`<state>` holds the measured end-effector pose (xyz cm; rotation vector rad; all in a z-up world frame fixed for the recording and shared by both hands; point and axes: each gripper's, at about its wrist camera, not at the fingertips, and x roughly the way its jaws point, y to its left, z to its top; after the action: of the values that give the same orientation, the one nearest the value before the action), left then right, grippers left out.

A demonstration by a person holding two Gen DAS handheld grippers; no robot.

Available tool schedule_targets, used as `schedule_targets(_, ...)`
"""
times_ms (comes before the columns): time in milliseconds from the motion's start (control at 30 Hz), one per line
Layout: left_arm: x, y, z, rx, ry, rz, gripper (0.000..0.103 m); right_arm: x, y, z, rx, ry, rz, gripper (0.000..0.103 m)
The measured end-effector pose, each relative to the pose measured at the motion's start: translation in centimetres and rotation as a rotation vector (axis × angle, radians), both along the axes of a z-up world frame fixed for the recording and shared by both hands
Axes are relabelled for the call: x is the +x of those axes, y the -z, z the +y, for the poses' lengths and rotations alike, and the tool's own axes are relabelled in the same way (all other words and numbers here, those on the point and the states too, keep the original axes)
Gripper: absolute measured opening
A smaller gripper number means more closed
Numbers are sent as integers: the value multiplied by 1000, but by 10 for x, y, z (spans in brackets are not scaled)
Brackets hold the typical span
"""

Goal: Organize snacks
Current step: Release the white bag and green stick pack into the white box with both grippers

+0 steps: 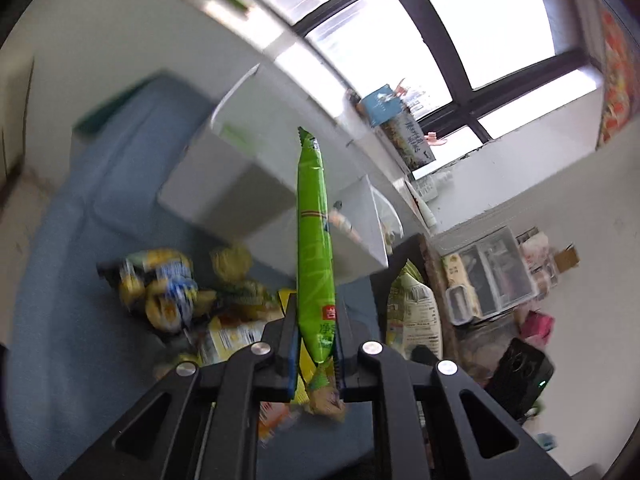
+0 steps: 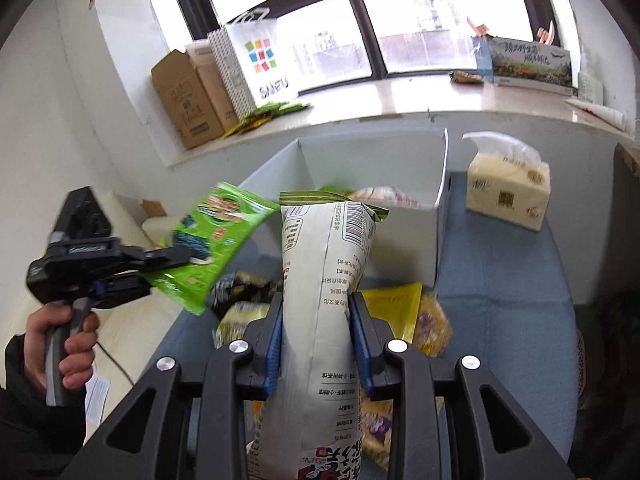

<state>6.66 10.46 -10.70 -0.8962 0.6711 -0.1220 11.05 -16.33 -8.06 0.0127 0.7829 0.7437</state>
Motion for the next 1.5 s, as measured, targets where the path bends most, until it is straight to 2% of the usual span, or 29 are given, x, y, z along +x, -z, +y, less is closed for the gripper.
schedule_targets(133,16,-46,2,227,-8,-67,15,20,-24,7,9,38,-56,33)
schedule_targets(300,76,-90,7,484,-1,-84,15,78,-50,23,33,125,-86,33)
schedule_targets(400,121,-96,13,601,14,-32,15,127,-54,35,21,190,-77,33)
schedule_targets(500,159,-87,20,653,35,32,15,172,-47,49,-10,235,-25,33)
schedule_targets(567,182,-76,22,692,46,68,15,192,-42,60,-50,243,-27,33)
schedule_targets(667,202,-58,26,703,54,125,16,215,-31,70,-84,232,-4,33)
schedule_targets(700,207,-51,29,688,68,150,20,222,-27,74,-106,219,12,34)
schedule_targets(767,216,-36,35,681,67,240,71,229,-18,80,-139,192,47,68)
schedule_targets(800,217,-33,37,681,62,250,102,229,-15,79,-150,203,38,99)
schedule_targets(833,215,-31,38,681,61,235,103,227,-16,76,-153,231,11,103)
schedule_targets(900,214,-26,39,677,73,243,103,223,-21,68,-146,262,-27,103)
schedule_targets(1000,209,-25,38,700,78,244,103,221,-25,61,-122,272,-5,103)
schedule_targets(1133,190,-34,29,710,83,210,103,202,-41,53,-78,258,-48,103)
schedule_targets(1267,164,-51,22,736,86,159,103,170,-57,41,-21,223,-82,103)
schedule_targets(1500,99,-81,6,709,63,26,103,87,-76,17,67,111,-172,103)
